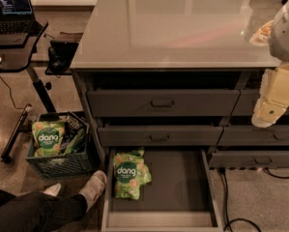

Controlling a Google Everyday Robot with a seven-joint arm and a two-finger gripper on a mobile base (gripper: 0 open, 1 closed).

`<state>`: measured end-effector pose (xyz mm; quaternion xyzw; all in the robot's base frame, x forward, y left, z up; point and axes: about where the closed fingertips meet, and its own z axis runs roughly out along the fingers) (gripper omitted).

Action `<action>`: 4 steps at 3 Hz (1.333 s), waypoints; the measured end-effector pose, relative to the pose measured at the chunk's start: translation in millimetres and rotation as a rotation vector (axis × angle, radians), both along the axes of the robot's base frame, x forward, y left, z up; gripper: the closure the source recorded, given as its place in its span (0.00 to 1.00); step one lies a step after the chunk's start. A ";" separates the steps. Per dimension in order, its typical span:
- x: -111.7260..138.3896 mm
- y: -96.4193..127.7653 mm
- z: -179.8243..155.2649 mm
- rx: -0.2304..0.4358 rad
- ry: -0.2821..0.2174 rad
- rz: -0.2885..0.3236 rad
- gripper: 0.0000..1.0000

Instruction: Pick green rice chip bag from bottom drawer and place on counter

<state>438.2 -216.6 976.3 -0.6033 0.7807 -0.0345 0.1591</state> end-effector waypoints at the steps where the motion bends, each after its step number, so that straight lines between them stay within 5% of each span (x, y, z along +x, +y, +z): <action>1: 0.0 0.0 -0.1 0.000 0.000 0.000 0.00; 2: 1.8 1.2 -19.9 0.018 0.025 -0.022 0.00; 4: 6.6 -4.8 -115.2 0.150 0.187 -0.070 0.00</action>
Offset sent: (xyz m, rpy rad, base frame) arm 0.0041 0.0014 -0.0520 0.0410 0.0816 -0.0512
